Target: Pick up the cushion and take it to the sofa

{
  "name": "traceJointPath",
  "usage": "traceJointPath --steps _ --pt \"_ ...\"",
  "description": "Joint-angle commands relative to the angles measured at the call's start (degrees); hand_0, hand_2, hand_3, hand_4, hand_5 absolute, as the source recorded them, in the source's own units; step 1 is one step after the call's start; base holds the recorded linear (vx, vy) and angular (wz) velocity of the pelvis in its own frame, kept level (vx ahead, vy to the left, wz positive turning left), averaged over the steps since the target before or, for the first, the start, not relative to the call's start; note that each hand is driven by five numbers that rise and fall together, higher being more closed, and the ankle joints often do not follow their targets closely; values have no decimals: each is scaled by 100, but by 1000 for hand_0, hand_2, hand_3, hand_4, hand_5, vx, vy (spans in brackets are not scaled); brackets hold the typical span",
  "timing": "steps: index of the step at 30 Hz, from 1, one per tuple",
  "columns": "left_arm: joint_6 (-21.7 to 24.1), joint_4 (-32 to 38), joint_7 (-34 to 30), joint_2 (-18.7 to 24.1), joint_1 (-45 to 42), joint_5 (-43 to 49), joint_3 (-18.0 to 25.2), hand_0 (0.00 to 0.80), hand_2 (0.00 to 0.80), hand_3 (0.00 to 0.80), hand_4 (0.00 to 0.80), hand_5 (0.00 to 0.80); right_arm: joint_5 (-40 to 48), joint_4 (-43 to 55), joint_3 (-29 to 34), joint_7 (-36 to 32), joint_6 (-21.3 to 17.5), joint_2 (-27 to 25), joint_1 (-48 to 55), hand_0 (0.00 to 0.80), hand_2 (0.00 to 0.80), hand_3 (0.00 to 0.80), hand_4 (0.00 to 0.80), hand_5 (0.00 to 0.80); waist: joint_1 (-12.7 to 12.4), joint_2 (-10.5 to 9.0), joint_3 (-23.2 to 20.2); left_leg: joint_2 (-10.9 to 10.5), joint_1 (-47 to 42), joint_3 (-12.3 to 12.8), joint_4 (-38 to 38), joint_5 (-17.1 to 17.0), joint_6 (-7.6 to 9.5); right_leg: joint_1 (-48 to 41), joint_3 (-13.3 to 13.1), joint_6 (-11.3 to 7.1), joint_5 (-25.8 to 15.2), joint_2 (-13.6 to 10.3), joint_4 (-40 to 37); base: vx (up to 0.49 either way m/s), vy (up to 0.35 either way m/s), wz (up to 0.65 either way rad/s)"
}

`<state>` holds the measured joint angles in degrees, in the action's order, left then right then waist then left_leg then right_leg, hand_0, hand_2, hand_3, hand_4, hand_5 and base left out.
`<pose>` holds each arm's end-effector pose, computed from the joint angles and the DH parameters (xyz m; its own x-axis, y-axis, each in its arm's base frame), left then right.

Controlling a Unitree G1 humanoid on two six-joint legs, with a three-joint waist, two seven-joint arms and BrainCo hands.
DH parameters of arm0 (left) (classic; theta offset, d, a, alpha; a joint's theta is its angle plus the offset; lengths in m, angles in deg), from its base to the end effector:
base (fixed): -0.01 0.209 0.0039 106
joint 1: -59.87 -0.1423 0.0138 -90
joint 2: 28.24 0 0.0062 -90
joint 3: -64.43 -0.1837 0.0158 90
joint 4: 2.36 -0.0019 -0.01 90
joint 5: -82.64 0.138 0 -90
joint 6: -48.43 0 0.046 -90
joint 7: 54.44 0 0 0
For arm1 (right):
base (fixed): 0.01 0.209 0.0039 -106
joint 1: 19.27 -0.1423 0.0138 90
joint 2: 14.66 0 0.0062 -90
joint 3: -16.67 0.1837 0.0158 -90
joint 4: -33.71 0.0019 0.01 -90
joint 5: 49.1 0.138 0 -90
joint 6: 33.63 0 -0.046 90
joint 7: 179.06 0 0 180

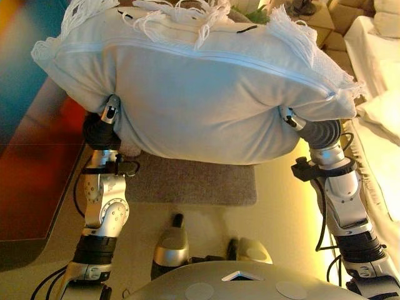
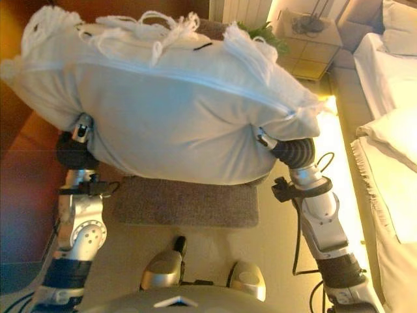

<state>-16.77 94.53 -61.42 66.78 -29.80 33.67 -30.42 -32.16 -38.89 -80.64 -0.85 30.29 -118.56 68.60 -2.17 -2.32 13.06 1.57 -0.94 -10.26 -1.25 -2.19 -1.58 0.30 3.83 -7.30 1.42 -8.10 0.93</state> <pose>0.1996 0.2032 0.0894 0.8647 -0.0195 0.5019 0.2568 0.8759 -0.4084 0.1924 -0.1908 0.1318 0.7097 0.3416 0.6161 -0.2321 0.9391 -0.2533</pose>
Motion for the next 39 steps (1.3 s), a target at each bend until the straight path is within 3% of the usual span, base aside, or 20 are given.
traceJointPath --steps 1,4,8,13,15,18,24,30,36,39 --pt "226 790 -366 143 171 306 -397 800 800 800 800 800 78 81 41 118 -227 71 -572 800 800 800 800 800 -216 -171 -407 27 -147 459 78 104 -48 44 46 -92 -842 -137 118 261 -168 108" --pt "227 770 -238 156 83 372 -389 800 800 800 800 800 271 120 61 -26 -107 -34 -601 800 800 800 800 800 -260 -163 -568 182 -270 400 154 158 -147 -230 139 -35 -710 -87 -137 201 -179 78" --pt "168 765 -126 114 -56 298 -245 800 800 800 800 800 200 234 -35 -131 -31 -71 -584 800 800 800 800 800 -333 -148 -670 374 -213 503 -158 170 -328 -497 332 110 -585 -42 -279 140 -188 23" --pt "85 639 -112 16 -104 286 -196 800 800 800 800 800 144 -133 -273 -75 95 -14 -714 800 800 800 800 800 -336 -121 -505 296 216 570 -1421 -68 -371 -554 518 388 -382 33 -41 46 -135 10" --pt "-83 572 -53 -57 -103 338 -258 800 800 800 800 800 161 -318 -331 29 187 26 -723 800 800 800 800 800 -320 -96 -445 354 312 788 -1453 -169 -390 -642 590 435 -334 81 -7 49 -36 19" --pt "-234 333 135 -111 71 507 -382 800 800 800 800 800 161 -597 -373 91 365 77 -818 800 800 800 800 800 -288 1 -459 524 215 970 -876 -361 -489 -800 682 401 -267 106 -77 80 80 45" --pt "-746 -543 784 -120 584 1640 -801 800 800 800 800 800 476 -1245 -613 104 896 184 -976 800 800 800 800 800 -102 112 -674 565 -300 1073 -107 -272 -543 -994 702 326 -300 39 -342 135 128 16" --pt "-1492 -1621 1091 -135 884 2268 -1058 800 800 800 800 800 505 -2034 -885 354 1194 635 -821 800 800 800 800 800 36 255 -736 503 -552 1225 158 -46 -536 -1018 629 210 -431 -67 -492 126 77 3" --pt "-1995 -3076 1729 -395 2249 2452 -1609 800 800 800 800 800 884 -3699 -1132 1002 1668 1005 -2047 800 800 800 800 800 217 429 -590 399 -405 1331 325 9 -510 -642 556 88 -556 -196 -529 -74 65 -5" --pt "-2277 -3517 1914 -474 2694 2708 -1814 800 800 800 800 800 993 -4043 -1209 1227 1918 1072 -2347 800 800 800 800 800 306 467 -516 370 -403 1368 414 14 -487 -562 514 47 -580 -232 -547 -64 20 -3"
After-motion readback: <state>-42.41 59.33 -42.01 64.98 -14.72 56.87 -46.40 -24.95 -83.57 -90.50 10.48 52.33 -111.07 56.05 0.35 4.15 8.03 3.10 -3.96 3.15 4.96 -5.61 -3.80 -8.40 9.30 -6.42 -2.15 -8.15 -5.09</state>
